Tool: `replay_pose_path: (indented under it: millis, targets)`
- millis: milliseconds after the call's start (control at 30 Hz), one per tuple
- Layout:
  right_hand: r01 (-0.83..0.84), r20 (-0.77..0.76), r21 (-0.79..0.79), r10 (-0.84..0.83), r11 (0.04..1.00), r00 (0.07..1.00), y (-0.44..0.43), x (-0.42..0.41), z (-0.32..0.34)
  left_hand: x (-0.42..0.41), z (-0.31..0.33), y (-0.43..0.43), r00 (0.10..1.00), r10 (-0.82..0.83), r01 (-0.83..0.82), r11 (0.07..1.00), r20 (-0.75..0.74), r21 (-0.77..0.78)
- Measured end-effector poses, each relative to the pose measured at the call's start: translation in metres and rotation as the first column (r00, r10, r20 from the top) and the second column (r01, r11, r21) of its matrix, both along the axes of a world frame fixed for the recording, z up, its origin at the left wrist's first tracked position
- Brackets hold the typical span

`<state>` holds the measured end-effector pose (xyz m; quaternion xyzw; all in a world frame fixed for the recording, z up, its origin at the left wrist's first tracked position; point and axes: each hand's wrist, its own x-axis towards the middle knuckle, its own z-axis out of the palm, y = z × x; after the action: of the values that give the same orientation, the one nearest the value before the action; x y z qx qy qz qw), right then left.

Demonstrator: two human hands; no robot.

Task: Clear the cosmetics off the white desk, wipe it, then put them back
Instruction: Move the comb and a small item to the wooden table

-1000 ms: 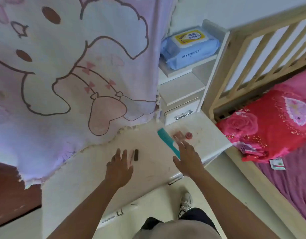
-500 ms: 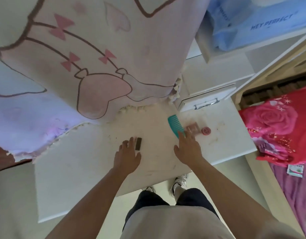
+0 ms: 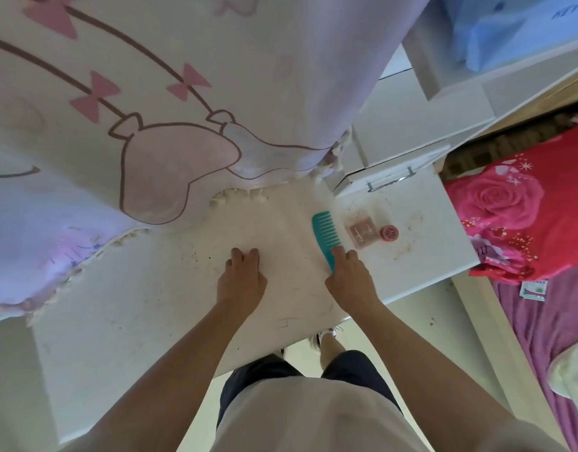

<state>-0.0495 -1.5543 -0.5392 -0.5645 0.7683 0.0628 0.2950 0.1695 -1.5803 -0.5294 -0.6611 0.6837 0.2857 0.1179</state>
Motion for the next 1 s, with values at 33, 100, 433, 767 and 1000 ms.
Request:
replay_pose_path:
  millis: [33, 100, 433, 767, 1000]
  targets:
    - [0.013, 0.003, -0.002, -0.013, 1.000, 1.000, 0.000, 0.001, 0.000, 0.002, 0.000, -0.001, 1.000, 0.008, -0.008, 1.000, 0.008, 0.006]
    - [0.028, 0.008, 0.004, -0.028, 1.000, 1.000, -0.001, 0.004, -0.001, 0.006, -0.002, -0.001, 0.999, 0.017, -0.018, 1.000, 0.033, 0.009]
    - [-0.024, 0.010, -0.172, 0.026, 0.985, 1.000, 0.001, 0.009, 0.012, 0.028, 0.022, 0.005, 0.995, 0.098, -0.095, 0.991, 0.030, -0.098]
    - [-0.263, 0.128, -0.455, 0.355, 0.851, 0.926, -0.047, 0.042, 0.102, 0.042, 0.130, 0.027, 0.879, 0.454, -0.457, 0.710, -0.148, -0.536]
    - [-0.383, 0.346, -0.535, 0.608, 0.754, 0.714, -0.004, 0.137, 0.133, 0.065, 0.193, 0.164, 0.606, 0.753, -0.666, 0.302, -0.257, -0.682]
